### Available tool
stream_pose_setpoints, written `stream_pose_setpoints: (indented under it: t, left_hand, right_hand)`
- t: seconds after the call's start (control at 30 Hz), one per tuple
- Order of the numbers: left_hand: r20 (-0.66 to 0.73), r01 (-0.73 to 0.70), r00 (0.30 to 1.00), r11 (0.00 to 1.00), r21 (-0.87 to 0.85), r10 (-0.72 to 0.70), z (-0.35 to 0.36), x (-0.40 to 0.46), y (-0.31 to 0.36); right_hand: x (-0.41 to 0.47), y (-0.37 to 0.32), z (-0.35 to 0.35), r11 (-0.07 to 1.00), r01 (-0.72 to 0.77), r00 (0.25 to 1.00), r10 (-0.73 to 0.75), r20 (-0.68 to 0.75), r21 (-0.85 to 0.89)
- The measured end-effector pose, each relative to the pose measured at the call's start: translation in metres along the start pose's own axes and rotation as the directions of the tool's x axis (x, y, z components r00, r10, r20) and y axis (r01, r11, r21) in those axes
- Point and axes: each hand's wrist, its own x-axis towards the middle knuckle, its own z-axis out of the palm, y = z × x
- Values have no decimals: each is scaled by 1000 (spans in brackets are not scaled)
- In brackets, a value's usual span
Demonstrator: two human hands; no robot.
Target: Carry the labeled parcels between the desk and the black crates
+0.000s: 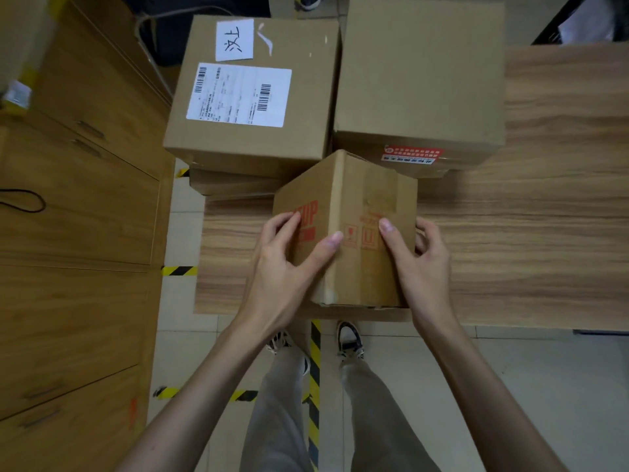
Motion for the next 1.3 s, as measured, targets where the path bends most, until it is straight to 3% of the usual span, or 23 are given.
stream_pose_setpoints:
  t: [0.13,0.27,0.4,0.53,0.67,0.8,1.03,1.17,1.3]
  left_hand:
    - [33,47,998,999,10,-47,1,4,4]
    - [102,21,995,974,-227,3,6,5,4]
    - [108,-39,991,935,-353,82,2,7,-6]
    - [42,-11,999,913,-409,31,-17,9,-19]
    - [-35,-23,999,942,-335,12,-38,15,-44]
    - [-6,51,998,951,-304,-56,-47,26,-74]
    - [-94,34,994,971,-239,-58,-29,50,-95]
    - [-27,128,991,984,-121,-132,-14,64,-117]
    - [-28,217,973,950,-223,-229,-4,61,-113]
  right_hand:
    - [-5,-11,0,974,113,991,-124,-46,-198]
    - [-6,-16,-8,935,192,980,-199,8,-299]
    - [-4,-13,-12,945,219,976,-211,58,-243]
    - [2,9,-13,984,91,995,-85,43,-154]
    - [20,49,-16,982,-52,997,62,50,-183]
    - [29,64,-14,982,-109,990,120,68,-153]
    - [28,61,-22,991,-69,991,82,106,-118]
    - [27,64,-23,983,-19,999,28,47,-180]
    - [28,71,-22,950,20,1000,-13,25,-311]
